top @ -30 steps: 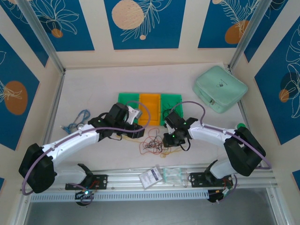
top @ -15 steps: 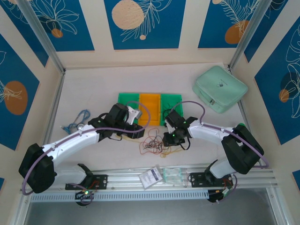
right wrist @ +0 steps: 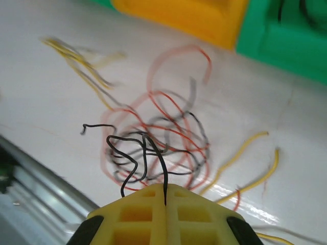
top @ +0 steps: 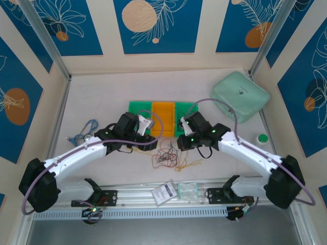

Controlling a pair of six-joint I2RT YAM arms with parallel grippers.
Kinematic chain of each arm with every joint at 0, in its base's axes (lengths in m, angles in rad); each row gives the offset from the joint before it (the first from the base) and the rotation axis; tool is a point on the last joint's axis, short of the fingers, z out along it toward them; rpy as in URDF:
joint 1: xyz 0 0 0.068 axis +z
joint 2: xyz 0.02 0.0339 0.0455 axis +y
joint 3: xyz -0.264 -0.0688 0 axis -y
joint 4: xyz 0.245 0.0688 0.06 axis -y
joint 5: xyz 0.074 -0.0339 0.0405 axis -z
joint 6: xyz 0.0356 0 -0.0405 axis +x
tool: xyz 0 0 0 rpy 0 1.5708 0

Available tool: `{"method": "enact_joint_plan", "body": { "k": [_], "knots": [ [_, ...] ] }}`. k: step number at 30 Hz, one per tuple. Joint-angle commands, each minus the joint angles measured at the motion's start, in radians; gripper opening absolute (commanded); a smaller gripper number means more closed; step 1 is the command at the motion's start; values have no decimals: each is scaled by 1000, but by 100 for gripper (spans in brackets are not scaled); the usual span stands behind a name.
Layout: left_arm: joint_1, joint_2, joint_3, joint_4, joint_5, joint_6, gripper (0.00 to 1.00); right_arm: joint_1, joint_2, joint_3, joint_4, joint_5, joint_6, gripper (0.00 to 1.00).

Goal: Untangle the cables

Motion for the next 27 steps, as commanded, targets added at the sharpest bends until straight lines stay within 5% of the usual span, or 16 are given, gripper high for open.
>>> {"method": "enact_joint_plan", "body": {
  "k": [1,22,27],
  "knots": [
    [2,-21,-14,40,32,31,34,8,-65,78,-81,-11,-21,0],
    [2,-112,-51,86,23,65,40,-22,-131,234,-162,49,-57,0],
    [1,-123,-34,146,68,74,43,-42,-91,270,-231,-55,-103,0]
  ]
}}
